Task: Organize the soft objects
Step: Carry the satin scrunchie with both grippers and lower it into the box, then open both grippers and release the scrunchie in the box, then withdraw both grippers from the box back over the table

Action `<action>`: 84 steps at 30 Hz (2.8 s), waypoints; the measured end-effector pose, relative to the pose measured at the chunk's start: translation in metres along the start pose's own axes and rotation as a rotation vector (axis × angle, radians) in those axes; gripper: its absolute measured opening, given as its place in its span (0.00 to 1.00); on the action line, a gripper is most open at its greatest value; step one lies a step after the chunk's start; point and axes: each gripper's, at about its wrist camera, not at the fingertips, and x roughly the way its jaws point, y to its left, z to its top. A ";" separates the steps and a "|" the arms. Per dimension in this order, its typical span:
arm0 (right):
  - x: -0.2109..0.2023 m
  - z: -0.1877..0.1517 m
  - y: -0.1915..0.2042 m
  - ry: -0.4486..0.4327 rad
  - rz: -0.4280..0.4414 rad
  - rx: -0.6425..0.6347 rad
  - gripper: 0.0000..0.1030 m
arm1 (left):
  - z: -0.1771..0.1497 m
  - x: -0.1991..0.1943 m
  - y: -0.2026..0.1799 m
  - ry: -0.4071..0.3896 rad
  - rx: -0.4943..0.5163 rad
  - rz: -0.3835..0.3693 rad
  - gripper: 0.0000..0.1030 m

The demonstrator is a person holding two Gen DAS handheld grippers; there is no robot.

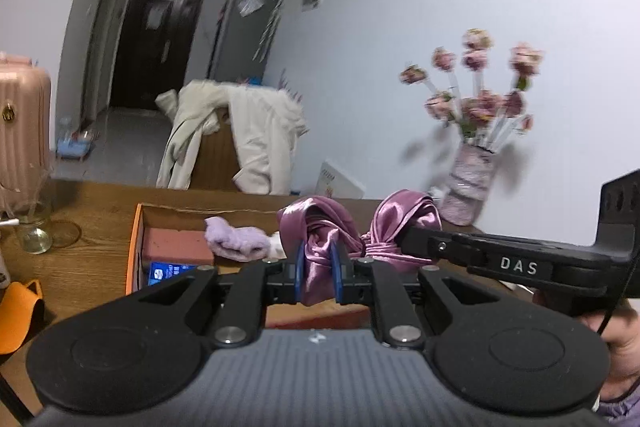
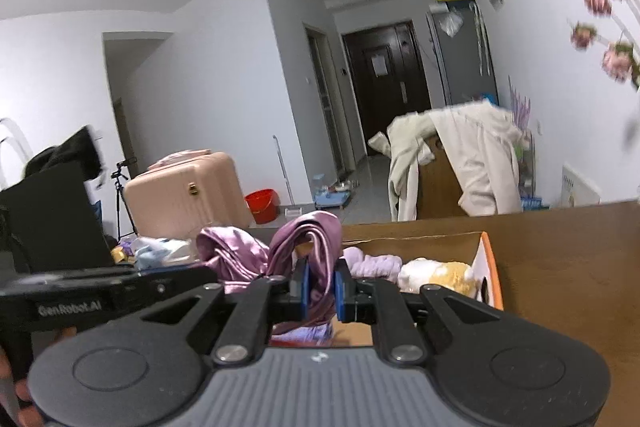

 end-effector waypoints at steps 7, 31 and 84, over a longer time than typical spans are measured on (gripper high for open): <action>0.111 0.017 -0.051 0.147 -0.006 0.146 0.12 | 0.018 0.096 0.054 0.123 -0.098 0.050 0.14; 0.159 0.008 -0.059 0.293 -0.165 0.091 0.64 | 0.006 0.128 0.073 0.210 0.050 0.209 0.45; -0.236 -0.180 0.074 -0.079 -0.191 -0.158 0.95 | -0.181 -0.202 -0.119 -0.079 0.158 0.292 0.96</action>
